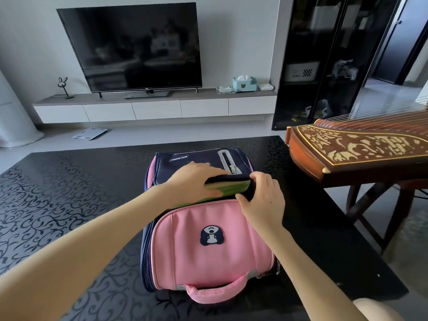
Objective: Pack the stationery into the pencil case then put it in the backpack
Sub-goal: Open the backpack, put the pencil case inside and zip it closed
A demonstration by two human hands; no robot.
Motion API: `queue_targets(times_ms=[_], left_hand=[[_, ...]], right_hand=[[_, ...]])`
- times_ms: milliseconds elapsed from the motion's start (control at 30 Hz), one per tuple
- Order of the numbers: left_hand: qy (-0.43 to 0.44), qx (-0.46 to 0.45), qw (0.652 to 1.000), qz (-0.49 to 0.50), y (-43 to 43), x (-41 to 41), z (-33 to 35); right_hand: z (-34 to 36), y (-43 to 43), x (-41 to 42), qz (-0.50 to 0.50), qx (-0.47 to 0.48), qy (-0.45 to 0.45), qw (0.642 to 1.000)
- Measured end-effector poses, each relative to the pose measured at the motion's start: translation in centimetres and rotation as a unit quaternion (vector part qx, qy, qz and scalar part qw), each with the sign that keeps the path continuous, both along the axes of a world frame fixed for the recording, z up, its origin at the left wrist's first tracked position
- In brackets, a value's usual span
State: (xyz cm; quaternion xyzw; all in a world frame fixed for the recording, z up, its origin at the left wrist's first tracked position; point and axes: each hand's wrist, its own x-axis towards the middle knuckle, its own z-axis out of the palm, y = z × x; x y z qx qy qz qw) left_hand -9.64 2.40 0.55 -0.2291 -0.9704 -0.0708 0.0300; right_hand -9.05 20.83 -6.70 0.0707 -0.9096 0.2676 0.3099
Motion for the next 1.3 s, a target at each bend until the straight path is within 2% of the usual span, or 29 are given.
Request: queue_targets(times_ms=[67, 133, 267, 400, 500, 833, 1033, 1133, 1200, 1267, 1300], left_hand=[[0.026, -0.068, 0.997, 0.024, -2.4, 0.8, -0.7], [0.059, -0.071, 0.994, 0.051, -5.4, 1.6, -1.7], [0.057, 0.020, 0.993, 0.104, -8.9, 2.9, -3.2], [0.040, 0.136, 0.982, 0.124, -9.7, 3.6, -3.5], [0.048, 0.161, 0.980, 0.107, -10.2, 3.4, -3.3], [0.067, 0.210, 0.967, 0.128, -10.1, 2.6, -2.7], [0.068, 0.189, 0.973, 0.117, -10.1, 2.8, -3.1], [0.056, 0.172, 0.977, 0.110, -9.9, 3.0, -2.9], [0.024, 0.234, 0.966, 0.111, -10.4, 3.2, -3.0], [-0.020, 0.352, 0.924, 0.148, -11.7, 3.2, -3.4], [-0.027, 0.371, 0.910, 0.184, -12.3, 2.9, -3.8]], right_hand=[[0.1, 0.5, -0.1, 0.048, 0.023, 0.057, 0.997], [0.6, 0.1, -0.4, 0.092, 0.063, 0.074, 0.991], [1.3, -3.3, -0.9, 0.146, 0.159, 0.056, 0.975], [1.7, -7.9, -0.7, 0.168, 0.210, 0.054, 0.962], [1.9, -9.9, -0.4, 0.160, 0.233, 0.069, 0.957], [1.7, -11.5, -0.6, 0.071, 0.235, 0.095, 0.965], [0.7, -12.3, -1.3, 0.026, 0.249, 0.086, 0.964], [0.8, -12.3, -1.3, 0.047, 0.248, 0.062, 0.966], [0.9, -11.3, -1.5, 0.110, 0.232, 0.078, 0.963], [1.0, -9.6, -1.4, 0.179, 0.198, 0.082, 0.960], [1.1, -8.6, -1.2, 0.200, 0.181, 0.075, 0.960]])
